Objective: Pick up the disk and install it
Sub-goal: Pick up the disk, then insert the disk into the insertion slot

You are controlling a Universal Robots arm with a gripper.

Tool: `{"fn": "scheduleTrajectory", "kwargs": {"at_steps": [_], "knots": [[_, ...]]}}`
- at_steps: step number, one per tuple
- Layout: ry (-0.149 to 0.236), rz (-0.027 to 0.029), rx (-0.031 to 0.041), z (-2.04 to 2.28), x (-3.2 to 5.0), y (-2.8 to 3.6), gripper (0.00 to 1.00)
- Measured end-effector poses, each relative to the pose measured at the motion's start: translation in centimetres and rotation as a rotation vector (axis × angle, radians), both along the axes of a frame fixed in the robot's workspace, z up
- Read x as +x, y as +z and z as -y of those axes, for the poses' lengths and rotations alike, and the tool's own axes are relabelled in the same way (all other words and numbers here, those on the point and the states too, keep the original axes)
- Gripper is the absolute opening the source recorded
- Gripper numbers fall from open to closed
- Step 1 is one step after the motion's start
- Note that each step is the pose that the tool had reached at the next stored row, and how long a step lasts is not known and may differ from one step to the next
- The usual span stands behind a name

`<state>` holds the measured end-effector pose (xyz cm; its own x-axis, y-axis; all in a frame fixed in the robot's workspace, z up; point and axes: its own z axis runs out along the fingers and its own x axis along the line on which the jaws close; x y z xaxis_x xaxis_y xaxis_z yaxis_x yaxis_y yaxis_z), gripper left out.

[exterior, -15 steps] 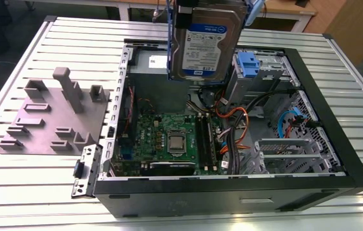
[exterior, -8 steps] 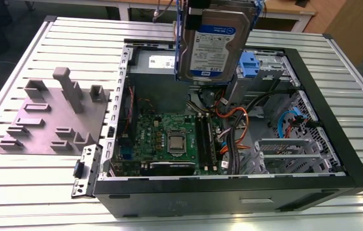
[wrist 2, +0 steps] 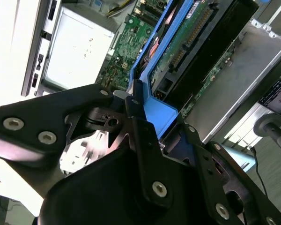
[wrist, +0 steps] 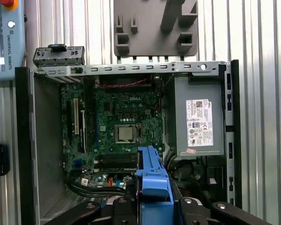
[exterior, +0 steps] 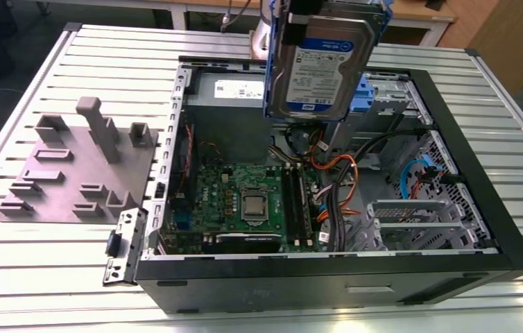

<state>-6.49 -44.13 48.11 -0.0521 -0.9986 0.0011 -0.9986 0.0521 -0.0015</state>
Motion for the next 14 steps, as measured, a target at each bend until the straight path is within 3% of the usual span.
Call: {"fn": "scheduleTrajectory", "kwargs": {"at_steps": [4,14], "knots": [[0.000,0.0001,0.0000,0.01,0.62,-0.05,0.36],[0.000,0.0000,-0.0001,0.08,0.76,-0.05,0.36]]}}
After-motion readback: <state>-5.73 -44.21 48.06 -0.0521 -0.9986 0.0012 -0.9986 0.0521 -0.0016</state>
